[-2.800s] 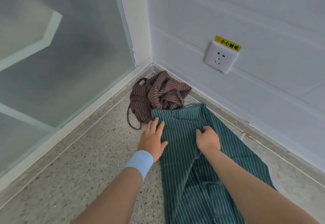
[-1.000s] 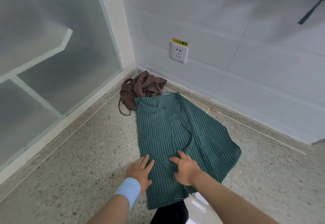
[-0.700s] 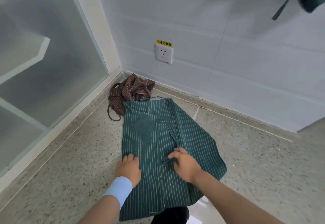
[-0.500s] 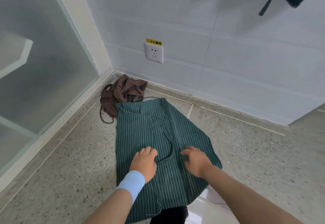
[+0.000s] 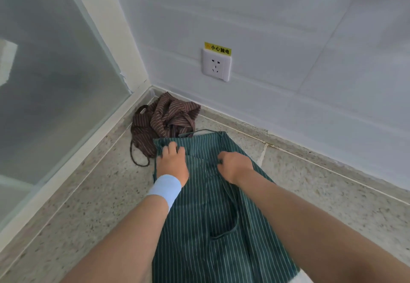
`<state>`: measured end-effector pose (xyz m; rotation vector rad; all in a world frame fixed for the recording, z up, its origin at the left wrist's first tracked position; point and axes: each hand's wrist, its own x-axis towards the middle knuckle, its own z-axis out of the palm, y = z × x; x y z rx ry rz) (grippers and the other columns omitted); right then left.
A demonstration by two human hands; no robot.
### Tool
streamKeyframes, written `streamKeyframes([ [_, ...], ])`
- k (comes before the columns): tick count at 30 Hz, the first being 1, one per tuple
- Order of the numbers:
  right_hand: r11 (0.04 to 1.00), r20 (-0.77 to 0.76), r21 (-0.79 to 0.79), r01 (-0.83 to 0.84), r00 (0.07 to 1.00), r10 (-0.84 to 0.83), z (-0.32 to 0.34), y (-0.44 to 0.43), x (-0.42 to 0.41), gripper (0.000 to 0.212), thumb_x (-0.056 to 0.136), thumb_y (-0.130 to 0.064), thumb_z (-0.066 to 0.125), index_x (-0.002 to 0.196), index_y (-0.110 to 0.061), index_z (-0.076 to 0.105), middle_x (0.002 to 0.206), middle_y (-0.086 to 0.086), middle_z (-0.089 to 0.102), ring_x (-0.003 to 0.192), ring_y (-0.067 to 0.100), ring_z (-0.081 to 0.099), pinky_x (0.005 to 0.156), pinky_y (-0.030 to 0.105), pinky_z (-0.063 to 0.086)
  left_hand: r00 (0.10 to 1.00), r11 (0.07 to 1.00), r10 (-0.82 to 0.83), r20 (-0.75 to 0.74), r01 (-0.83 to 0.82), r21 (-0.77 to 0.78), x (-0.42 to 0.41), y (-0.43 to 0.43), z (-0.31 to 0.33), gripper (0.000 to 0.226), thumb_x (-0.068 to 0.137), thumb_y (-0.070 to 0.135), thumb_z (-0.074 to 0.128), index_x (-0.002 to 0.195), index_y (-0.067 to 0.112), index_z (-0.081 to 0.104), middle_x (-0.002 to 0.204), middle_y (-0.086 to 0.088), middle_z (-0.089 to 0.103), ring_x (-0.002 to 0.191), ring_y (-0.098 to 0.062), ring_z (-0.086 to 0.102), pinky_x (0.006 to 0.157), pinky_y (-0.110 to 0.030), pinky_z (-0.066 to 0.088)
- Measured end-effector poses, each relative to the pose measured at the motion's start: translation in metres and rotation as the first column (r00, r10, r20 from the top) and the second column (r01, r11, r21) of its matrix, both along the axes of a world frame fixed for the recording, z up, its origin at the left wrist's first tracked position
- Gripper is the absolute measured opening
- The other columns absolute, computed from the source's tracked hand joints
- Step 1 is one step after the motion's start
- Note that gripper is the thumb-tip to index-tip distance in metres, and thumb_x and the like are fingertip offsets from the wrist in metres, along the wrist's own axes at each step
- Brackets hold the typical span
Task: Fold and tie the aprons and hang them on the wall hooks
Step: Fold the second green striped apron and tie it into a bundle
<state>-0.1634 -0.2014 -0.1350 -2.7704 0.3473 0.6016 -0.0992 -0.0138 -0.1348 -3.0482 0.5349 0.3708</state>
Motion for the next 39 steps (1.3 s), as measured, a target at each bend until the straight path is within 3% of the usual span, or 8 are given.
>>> streamKeyframes([
  [9,0.964,-0.018,-0.248,-0.094,0.996,0.093,-0.023,-0.001,0.051,0.010,0.098,-0.019,0.048,0.096,-0.019,0.058,0.072,-0.003,0.059,0.058,0.017,0.054,0.048,0.028,0.040,0.981,0.991,-0.036,-0.189,0.011,-0.132,0.064,0.045,-0.031,0.062,0.094,0.019,0.055,0.149,0.021,0.028,0.154,-0.001,0.027,0.141,-0.022,0.030,0.117,-0.038,0.026],
  [14,0.945,0.326,-0.297,-0.137,0.915,0.236,-0.011,0.001,0.075,0.018,0.097,-0.019,0.050,0.113,-0.017,0.058,0.098,0.002,0.068,0.076,0.023,0.066,0.064,0.034,0.049,0.982,0.930,0.052,0.179,0.017,-0.367,0.067,0.025,-0.019,0.029,0.085,0.013,0.058,0.113,0.019,0.058,0.115,0.001,0.052,0.106,-0.021,0.051,0.091,-0.037,0.043],
  [19,0.952,0.672,0.007,-0.307,0.706,0.223,-0.005,0.016,0.101,0.069,0.065,0.010,0.074,0.131,-0.009,0.064,0.132,0.013,0.064,0.106,0.028,0.069,0.099,0.041,0.047,0.865,0.631,-0.030,-0.500,-0.372,-0.681,0.062,-0.031,0.006,0.047,0.085,0.015,0.067,0.125,0.020,0.043,0.114,0.004,0.057,0.100,-0.012,0.058,0.085,-0.026,0.050],
  [23,0.890,0.521,0.389,-0.238,0.853,0.000,0.022,0.017,0.117,0.065,0.084,0.004,0.068,0.143,-0.019,0.053,0.149,0.006,0.050,0.135,0.020,0.048,0.112,0.010,0.023,0.778,0.567,-0.023,-0.628,-0.507,-0.649,0.078,-0.036,0.015,0.022,0.086,0.016,0.067,0.107,0.011,0.064,0.098,-0.006,0.072,0.083,-0.016,0.071,0.082,-0.027,0.053],
  [26,0.775,0.415,0.631,-0.039,0.861,-0.295,0.033,0.018,0.113,0.059,0.091,0.000,0.053,0.144,-0.021,0.037,0.140,0.003,0.054,0.102,0.018,0.065,0.084,0.029,0.054,0.713,0.435,-0.013,-0.701,-0.627,-0.646,0.089,-0.030,0.024,0.014,0.092,0.014,0.063,0.106,0.012,0.066,0.095,-0.003,0.073,0.073,-0.015,0.067,0.067,-0.019,0.047],
  [30,0.599,0.207,0.780,0.181,0.829,-0.519,0.022,0.038,0.081,0.041,0.098,-0.027,0.052,0.134,-0.024,0.034,0.130,-0.006,0.055,0.085,0.003,0.062,0.071,0.023,0.047,0.587,0.156,-0.074,-0.807,-0.792,-0.590,0.107,-0.029,0.039,0.029,0.094,0.008,0.061,0.121,0.018,0.062,0.098,0.003,0.072,0.079,-0.014,0.064,0.077,-0.027,0.049],
  [36,0.707,-0.096,0.650,0.281,0.952,-0.290,-0.013,0.061,0.055,0.009,0.096,-0.026,0.063,0.095,-0.017,0.061,0.064,-0.005,0.057,0.045,0.006,0.049,0.045,0.023,0.043,0.614,-0.098,-0.093,-0.784,-0.789,-0.607,0.137,-0.028,0.065,0.051,0.093,-0.001,0.058,0.136,0.023,0.046,0.112,0.003,0.070,0.097,-0.017,0.067,0.092,-0.036,0.049],
  [39,0.767,-0.122,0.542,0.345,0.935,-0.334,-0.024,0.062,0.049,0.023,0.094,-0.025,0.062,0.075,-0.016,0.053,0.059,0.000,0.053,0.048,0.014,0.049,0.048,0.028,0.043,0.737,0.098,0.069,-0.672,-0.676,-0.731,0.157,-0.013,0.071,0.058,0.091,-0.001,0.059,0.141,0.025,0.047,0.131,0.004,0.062,0.116,-0.015,0.060,0.101,-0.037,0.048],
])
